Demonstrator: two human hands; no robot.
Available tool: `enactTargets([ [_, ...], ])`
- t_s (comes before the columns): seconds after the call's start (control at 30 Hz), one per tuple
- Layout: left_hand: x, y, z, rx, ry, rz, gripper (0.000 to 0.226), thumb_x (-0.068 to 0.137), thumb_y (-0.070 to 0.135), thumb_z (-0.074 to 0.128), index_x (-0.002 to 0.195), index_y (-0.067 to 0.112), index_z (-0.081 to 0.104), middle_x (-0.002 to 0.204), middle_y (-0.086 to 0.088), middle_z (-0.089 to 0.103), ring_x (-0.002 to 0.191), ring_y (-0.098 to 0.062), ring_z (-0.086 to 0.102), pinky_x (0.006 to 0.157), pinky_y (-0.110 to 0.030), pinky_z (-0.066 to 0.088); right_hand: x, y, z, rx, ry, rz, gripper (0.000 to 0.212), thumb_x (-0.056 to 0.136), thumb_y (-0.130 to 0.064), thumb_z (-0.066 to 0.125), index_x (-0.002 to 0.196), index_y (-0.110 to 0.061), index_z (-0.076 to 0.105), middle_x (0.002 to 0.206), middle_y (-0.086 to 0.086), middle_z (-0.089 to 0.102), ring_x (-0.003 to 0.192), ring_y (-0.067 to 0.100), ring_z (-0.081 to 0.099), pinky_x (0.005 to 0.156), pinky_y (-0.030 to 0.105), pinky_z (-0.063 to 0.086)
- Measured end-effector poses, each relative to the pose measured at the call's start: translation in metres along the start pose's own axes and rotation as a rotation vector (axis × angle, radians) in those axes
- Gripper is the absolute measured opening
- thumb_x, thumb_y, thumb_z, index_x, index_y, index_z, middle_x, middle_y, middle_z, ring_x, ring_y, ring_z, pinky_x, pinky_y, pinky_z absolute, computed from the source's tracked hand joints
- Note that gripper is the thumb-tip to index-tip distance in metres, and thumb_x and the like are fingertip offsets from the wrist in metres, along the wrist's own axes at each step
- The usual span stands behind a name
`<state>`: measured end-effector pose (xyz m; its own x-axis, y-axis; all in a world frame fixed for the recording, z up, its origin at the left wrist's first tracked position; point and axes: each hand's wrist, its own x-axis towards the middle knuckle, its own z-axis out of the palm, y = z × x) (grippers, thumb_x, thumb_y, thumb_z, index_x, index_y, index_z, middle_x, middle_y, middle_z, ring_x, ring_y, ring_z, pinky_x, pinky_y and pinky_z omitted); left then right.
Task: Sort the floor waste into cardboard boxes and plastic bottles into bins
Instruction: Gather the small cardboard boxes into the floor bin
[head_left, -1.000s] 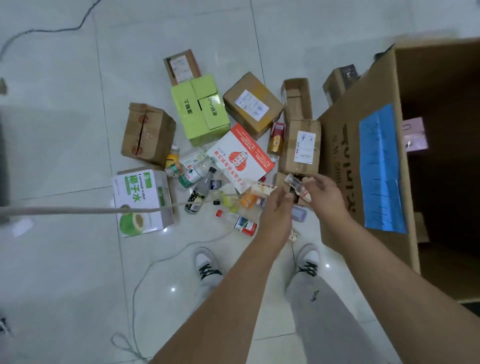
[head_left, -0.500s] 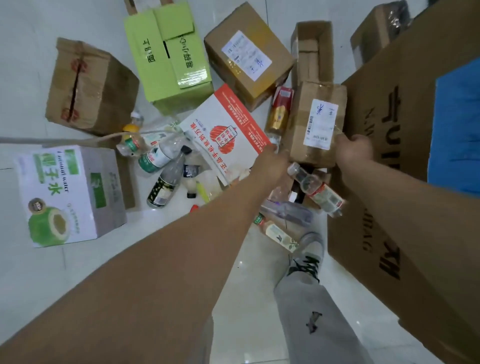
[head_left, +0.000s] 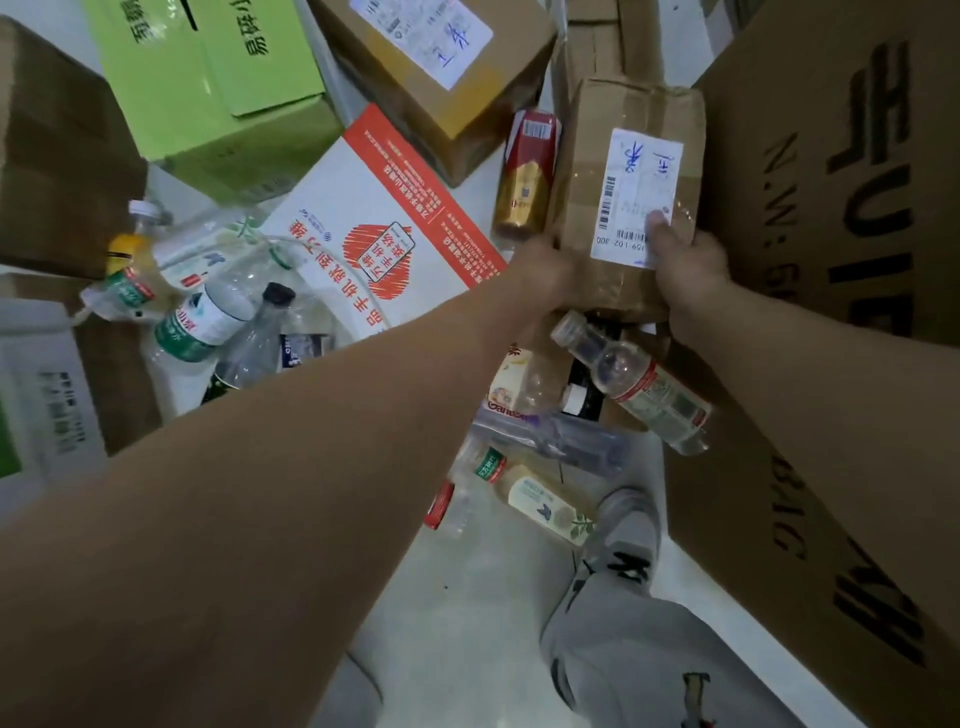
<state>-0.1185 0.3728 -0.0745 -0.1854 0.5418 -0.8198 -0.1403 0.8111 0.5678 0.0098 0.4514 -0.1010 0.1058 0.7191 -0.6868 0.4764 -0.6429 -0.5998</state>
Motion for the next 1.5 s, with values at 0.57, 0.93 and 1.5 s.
enactTargets([
  [0.57,-0.304,0.141,-0.064,0.06,0.052,0.356,0.044,0.096,0.039,0.051,0.139,0.032,0.044,0.131,0.012,0.059,0.115,-0.009,0.059,0.093,-0.031,0.05,-0.29,-0.162,-0.091,0.23,0.078,-0.306,0.048,0.091,-0.049,0.059,0.132,-0.024,0.053,0.117,-0.011,0.065,0.108,0.01,0.063,0.096,0.042,0.053],
  [0.93,-0.459,0.289,0.014,0.048,-0.025,0.567,0.044,0.098,0.032,0.051,0.14,0.028,0.042,0.128,0.015,0.06,0.117,0.0,0.057,0.099,-0.025,0.045,-0.394,-0.277,-0.276,0.363,0.095,-0.446,0.039,0.095,-0.042,0.059,0.132,-0.033,0.05,0.116,-0.012,0.066,0.103,0.005,0.067,0.082,0.03,0.059],
  [1.5,-0.42,0.295,0.176,0.063,-0.082,0.275,0.049,0.098,0.026,0.051,0.144,0.027,0.034,0.124,0.02,0.047,0.121,-0.004,0.046,0.096,-0.018,0.041,-0.282,-0.204,-0.41,0.072,0.078,-0.253,0.06,0.092,-0.052,0.057,0.147,-0.035,0.037,0.14,-0.009,0.053,0.127,0.011,0.053,0.101,0.031,0.045],
])
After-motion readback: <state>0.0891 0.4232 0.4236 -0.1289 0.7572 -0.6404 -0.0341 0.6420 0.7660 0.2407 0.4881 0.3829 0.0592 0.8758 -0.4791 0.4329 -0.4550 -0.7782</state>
